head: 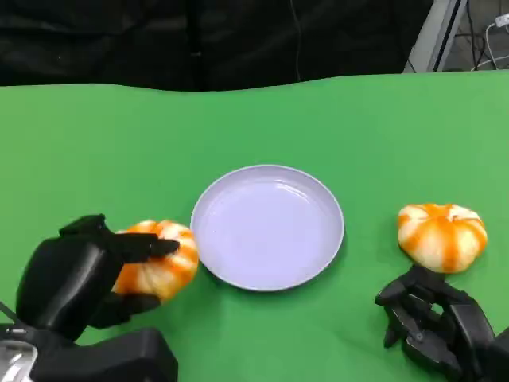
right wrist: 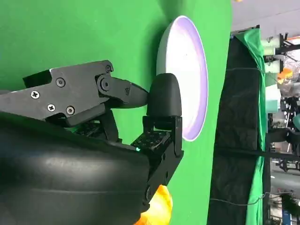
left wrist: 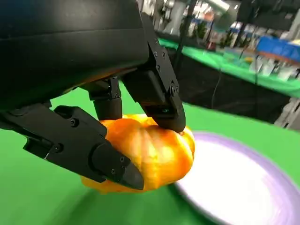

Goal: Grasp the bread from the table and place it into the plate.

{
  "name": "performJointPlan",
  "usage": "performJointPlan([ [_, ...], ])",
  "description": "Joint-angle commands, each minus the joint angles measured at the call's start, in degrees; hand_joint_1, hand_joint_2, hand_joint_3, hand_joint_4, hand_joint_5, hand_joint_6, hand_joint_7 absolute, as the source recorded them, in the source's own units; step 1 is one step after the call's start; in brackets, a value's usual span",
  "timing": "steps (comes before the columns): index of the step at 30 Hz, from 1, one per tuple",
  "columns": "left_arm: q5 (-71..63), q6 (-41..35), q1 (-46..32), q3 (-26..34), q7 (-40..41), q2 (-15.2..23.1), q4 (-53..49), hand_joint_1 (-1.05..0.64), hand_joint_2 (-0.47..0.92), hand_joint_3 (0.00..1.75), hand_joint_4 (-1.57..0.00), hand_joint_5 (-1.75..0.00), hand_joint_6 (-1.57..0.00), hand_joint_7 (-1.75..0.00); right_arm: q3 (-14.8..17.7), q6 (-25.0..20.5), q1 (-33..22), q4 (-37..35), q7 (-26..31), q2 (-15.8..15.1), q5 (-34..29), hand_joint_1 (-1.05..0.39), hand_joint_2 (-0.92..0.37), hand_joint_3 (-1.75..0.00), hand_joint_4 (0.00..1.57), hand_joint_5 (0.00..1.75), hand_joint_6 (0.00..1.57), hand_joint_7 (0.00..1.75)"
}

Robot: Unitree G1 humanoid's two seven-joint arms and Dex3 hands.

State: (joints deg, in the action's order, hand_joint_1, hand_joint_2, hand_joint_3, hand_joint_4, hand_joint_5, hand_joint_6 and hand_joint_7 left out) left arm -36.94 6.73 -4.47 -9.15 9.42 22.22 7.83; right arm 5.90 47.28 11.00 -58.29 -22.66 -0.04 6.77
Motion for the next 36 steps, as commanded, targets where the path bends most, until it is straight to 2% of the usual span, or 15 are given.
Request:
performJointPlan([
  [1,-1.4,-0.1,-0.4,1.3,0.0,0.4,3.2,-0.07,0.88,0.10,-0.88,-1.58,-1.36,-0.22,0.3,-0.2,-0.3,-0.3,0.3,-0.4,0.0,-0.28,-0.92,-0.52,0.72,1.75,0.67,1.40],
  [6,-1.3,-0.2,0.1,1.7,-0.5,-0.2,4.5,-0.08,0.85,0.16,-0.91,-1.53,-1.36,-0.22,0.2,0.1,-0.2,-0.5,0.5,-0.5,-0.2,-0.28,-0.92,-0.52,0.72,1.75,0.67,1.40],
  [8,-1.0,0.2,0.8,1.6,-0.5,-0.3,4.5,-0.07,0.76,0.35,-0.90,-1.56,-1.35,-0.25,0.2,-0.1,-0.2,-0.5,0.4,-0.5,-0.2,-0.29,-0.92,-0.52,0.72,1.75,0.67,1.41],
  [9,-0.9,0.5,1.1,1.6,-0.5,-0.3,4.3,-0.08,0.67,0.52,-0.91,-1.52,-1.34,-0.28,0.2,-0.1,-0.2,-0.6,0.5,-0.5,-0.2,-0.29,-0.92,-0.52,0.72,1.75,0.67,1.40],
  [12,-0.7,2.1,2.6,1.0,0.1,-0.4,2.3,-0.09,0.59,0.69,-0.96,-1.41,-1.33,-0.29,0.2,0.0,-0.1,-0.7,0.7,-0.4,-0.4,-0.29,-0.92,-0.52,0.72,1.75,0.67,1.40],
  [17,-0.8,5.0,5.6,-0.1,1.4,-1.5,-2.5,-0.11,0.58,0.68,-0.96,-1.41,-1.31,-0.29,0.1,-0.1,-0.1,-0.6,0.8,-0.3,-0.5,-0.29,-0.92,-0.51,0.73,1.75,0.68,1.40],
  [19,-0.9,6.7,7.4,-0.8,2.3,-2.2,-5.6,-0.12,0.61,0.67,-0.98,-1.35,-1.29,-0.34,0.0,-0.2,-0.1,-0.5,0.9,-0.3,-0.6,-0.29,-0.92,-0.51,0.73,1.75,0.67,1.40],
  [22,-1.1,8.9,10.0,-1.8,3.4,-2.9,-9.8,-0.13,0.62,0.66,-0.95,-1.40,-1.25,-0.41,-0.1,0.0,-0.2,-0.5,1.2,-0.1,-0.8,-0.29,-0.92,-0.52,0.73,1.75,0.67,1.40],
  [25,-1.2,11.6,13.2,-3.1,4.9,-3.6,-15.6,-0.13,0.63,0.62,-0.86,-1.56,-1.18,-0.53,-0.1,0.5,-0.1,-0.7,1.4,0.1,-0.9,-0.30,-0.92,-0.51,0.73,1.75,0.67,1.40],
  [30,-1.9,14.3,16.8,-4.9,7.2,-4.7,-21.8,-0.14,0.62,0.64,-0.87,-1.57,-1.14,-0.63,0.0,0.3,-0.3,-0.3,1.5,0.3,-1.0,-0.29,-0.92,-0.52,0.73,1.75,0.68,1.40],
  [34,-2.6,15.2,19.5,-6.6,8.6,-5.8,-25.8,-0.13,0.65,0.61,-0.79,-1.71,-1.04,-0.84,-0.2,0.5,-0.3,-0.3,2.0,0.2,-1.5,-0.29,-0.92,-0.53,0.73,1.75,0.68,1.41],
  [36,-2.6,15.1,20.8,-7.4,8.4,-6.5,-27.3,-0.13,0.66,0.60,-0.77,-1.73,-1.00,-0.89,-0.2,0.7,-0.4,-0.3,2.3,0.3,-1.7,-0.29,-0.92,-0.53,0.73,1.75,0.67,1.41],
])
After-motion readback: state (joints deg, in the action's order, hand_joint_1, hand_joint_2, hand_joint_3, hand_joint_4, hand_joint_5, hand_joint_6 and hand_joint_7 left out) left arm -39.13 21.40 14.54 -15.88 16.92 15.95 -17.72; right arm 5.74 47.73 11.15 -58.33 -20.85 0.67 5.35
